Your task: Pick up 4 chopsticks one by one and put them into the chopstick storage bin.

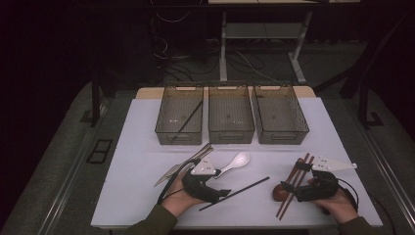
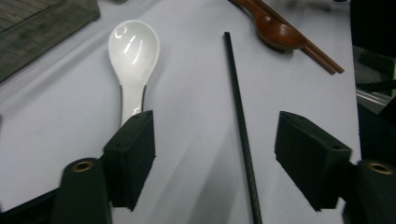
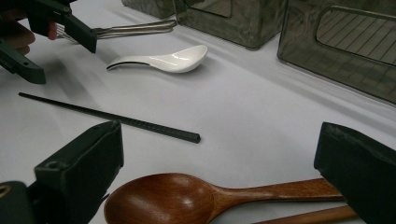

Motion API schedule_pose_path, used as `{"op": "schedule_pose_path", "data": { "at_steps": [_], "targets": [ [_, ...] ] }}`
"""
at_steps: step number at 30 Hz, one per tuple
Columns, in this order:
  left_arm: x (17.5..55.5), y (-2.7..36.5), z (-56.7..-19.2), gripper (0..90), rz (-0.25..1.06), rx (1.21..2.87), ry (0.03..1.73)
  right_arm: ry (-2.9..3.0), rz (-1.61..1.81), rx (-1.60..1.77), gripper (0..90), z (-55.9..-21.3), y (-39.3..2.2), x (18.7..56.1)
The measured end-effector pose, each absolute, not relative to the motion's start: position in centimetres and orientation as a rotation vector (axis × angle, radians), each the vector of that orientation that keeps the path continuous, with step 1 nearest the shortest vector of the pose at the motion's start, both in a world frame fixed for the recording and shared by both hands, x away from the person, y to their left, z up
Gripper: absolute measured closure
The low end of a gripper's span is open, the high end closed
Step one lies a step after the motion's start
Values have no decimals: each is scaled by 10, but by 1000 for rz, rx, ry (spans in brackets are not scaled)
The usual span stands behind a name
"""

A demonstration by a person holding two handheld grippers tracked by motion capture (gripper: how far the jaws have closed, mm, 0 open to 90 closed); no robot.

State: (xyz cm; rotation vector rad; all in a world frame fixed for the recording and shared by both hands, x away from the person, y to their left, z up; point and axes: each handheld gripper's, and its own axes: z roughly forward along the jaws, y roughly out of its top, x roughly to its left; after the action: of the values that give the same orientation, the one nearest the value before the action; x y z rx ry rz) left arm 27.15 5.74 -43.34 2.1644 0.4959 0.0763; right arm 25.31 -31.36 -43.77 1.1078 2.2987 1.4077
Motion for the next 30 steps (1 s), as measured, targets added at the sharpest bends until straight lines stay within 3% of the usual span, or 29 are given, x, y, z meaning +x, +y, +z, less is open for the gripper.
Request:
{"op": "schedule_pose_path", "data": {
  "at_steps": [11,30],
  "targets": [
    [269,41,-437,588,48,2163,485,2299,1403,1107,13,-439,-313,254],
    [269,15,-451,785,40,2251,483,2305,1402,1100,13,-439,-313,254]
  ]
}}
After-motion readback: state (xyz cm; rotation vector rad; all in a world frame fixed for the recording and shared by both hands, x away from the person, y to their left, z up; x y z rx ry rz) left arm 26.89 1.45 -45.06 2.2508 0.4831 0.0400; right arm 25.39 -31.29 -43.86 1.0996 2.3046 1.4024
